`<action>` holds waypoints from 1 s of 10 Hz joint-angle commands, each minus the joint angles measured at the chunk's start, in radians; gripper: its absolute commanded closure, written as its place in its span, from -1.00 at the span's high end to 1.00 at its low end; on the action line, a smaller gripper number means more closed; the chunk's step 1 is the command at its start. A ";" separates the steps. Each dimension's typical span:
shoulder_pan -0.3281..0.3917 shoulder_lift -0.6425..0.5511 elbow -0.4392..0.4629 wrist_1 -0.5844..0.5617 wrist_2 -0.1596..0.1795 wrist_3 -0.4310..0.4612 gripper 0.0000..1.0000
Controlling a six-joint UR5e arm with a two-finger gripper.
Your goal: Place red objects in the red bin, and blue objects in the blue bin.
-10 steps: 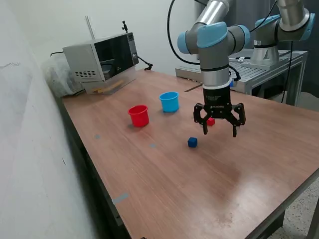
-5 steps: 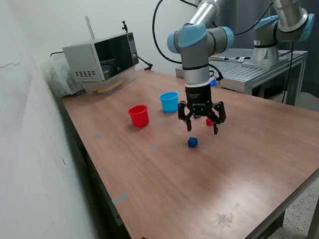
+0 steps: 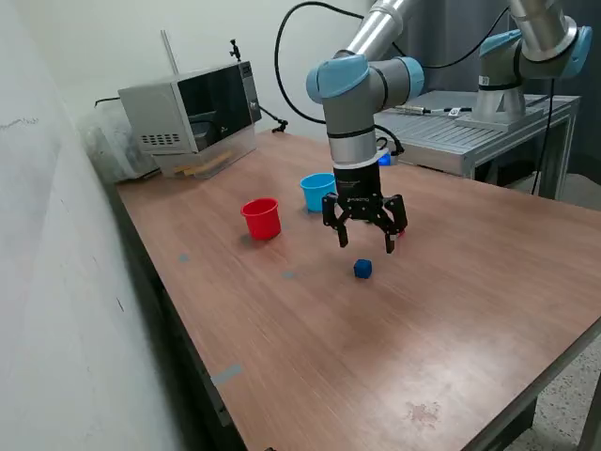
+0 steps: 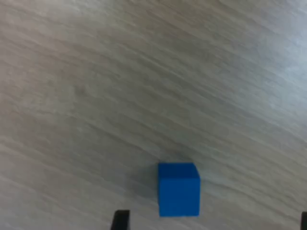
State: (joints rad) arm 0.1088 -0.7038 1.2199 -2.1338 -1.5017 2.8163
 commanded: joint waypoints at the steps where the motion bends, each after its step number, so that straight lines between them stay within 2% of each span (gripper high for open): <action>1: -0.005 0.018 0.001 0.000 0.000 -0.001 1.00; 10: -0.008 0.062 -0.040 -0.003 -0.002 -0.020 1.00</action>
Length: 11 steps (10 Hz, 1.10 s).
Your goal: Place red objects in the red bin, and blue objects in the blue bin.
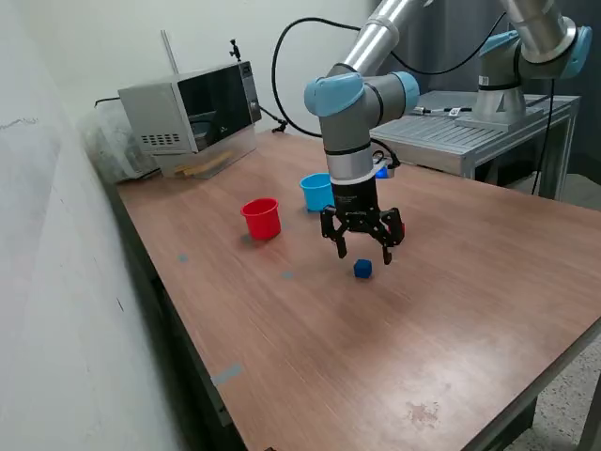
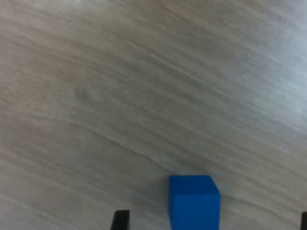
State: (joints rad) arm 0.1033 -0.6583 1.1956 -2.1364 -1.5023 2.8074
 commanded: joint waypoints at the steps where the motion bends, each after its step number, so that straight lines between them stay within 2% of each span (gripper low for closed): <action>1: -0.014 0.019 -0.019 0.000 -0.001 -0.011 1.00; 11: -0.028 0.037 -0.024 0.007 -0.006 -0.011 1.00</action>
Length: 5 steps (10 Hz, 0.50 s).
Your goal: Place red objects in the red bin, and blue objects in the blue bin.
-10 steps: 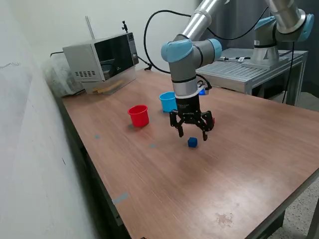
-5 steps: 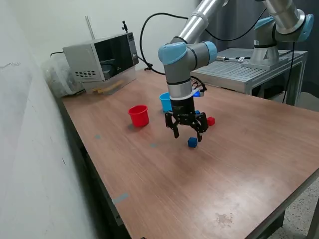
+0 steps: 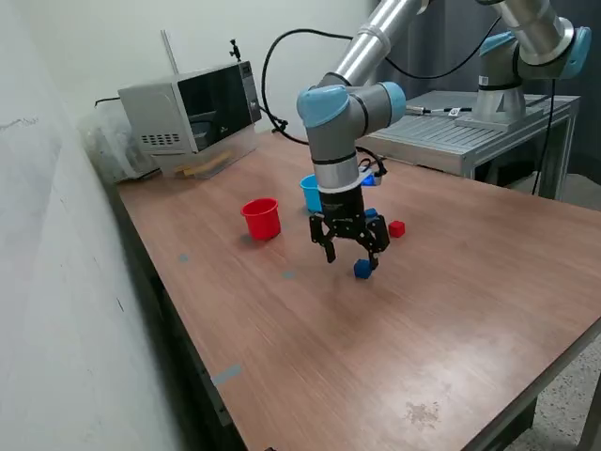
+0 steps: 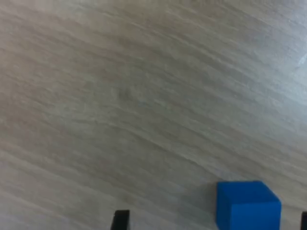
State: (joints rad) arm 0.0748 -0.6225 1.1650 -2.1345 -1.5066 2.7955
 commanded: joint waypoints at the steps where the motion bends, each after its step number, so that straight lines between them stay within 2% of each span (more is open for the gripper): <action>1: 0.000 0.003 0.008 0.005 -0.001 0.001 1.00; 5: 0.008 0.001 0.015 0.001 -0.001 0.002 1.00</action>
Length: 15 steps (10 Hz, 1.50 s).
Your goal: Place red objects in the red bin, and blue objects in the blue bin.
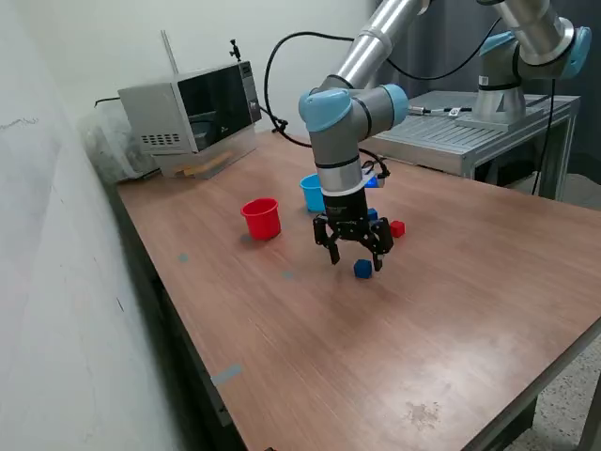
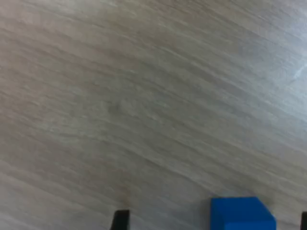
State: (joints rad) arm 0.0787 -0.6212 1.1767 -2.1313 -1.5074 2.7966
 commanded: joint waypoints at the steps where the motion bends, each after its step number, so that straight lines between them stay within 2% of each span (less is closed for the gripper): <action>1: 0.006 0.000 0.003 -0.002 -0.001 0.001 1.00; 8: 0.009 -0.002 0.003 0.002 -0.002 0.003 1.00; 9: 0.010 -0.002 0.003 0.002 -0.001 0.003 -1.00; 15: 0.012 -0.002 0.004 0.002 -0.004 0.011 -1.00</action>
State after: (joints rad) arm 0.0890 -0.6230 1.1803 -2.1295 -1.5078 2.8040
